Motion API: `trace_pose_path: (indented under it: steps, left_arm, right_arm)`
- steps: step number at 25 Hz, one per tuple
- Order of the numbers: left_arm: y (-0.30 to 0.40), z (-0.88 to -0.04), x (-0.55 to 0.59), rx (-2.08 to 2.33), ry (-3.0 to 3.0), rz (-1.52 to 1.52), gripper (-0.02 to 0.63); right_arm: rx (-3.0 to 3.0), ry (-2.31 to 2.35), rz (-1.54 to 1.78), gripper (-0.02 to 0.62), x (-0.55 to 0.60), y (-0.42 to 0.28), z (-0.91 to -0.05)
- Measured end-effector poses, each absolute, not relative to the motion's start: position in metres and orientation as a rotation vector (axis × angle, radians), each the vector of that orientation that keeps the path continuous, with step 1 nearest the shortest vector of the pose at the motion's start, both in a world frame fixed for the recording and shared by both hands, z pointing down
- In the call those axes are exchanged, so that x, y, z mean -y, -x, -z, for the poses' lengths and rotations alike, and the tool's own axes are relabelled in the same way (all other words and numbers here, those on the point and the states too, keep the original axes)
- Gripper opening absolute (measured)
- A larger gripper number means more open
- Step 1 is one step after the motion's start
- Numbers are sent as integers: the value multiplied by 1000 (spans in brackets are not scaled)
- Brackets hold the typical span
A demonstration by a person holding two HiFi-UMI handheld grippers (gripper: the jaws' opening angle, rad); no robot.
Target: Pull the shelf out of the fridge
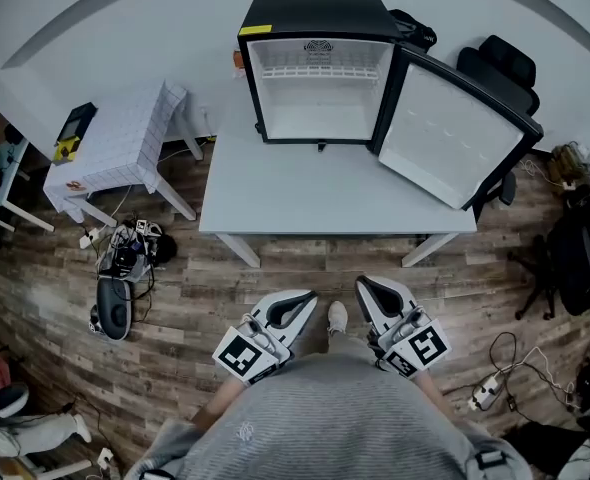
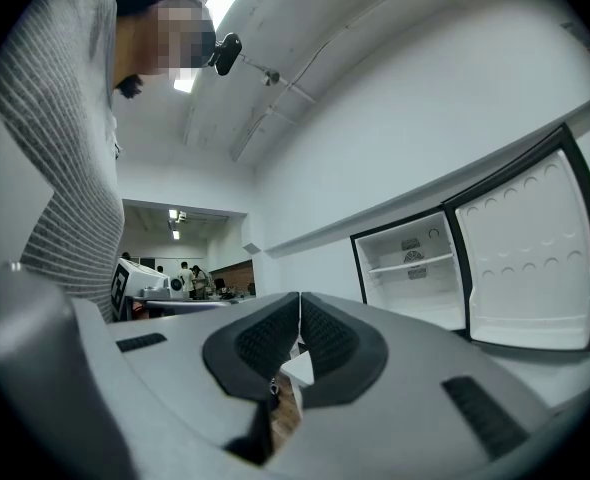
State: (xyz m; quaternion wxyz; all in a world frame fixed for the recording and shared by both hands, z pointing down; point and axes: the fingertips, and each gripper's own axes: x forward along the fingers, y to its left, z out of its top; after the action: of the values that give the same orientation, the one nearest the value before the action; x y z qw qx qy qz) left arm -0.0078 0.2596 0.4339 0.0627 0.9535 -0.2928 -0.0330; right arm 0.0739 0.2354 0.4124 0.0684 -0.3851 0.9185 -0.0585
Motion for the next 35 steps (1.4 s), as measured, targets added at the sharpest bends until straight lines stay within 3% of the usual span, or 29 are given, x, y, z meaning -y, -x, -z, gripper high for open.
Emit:
trace_pose_path:
  steps: [24, 35]
  left_arm:
    - [-36, -408, -112, 1107, -2893, 122, 11]
    - [-53, -399, -71, 1000, -2972, 160, 11]
  right_arm:
    - [-2831, 976, 145, 12, -87, -123, -395]
    - [-2820, 1039, 145, 12, -47, -123, -402]
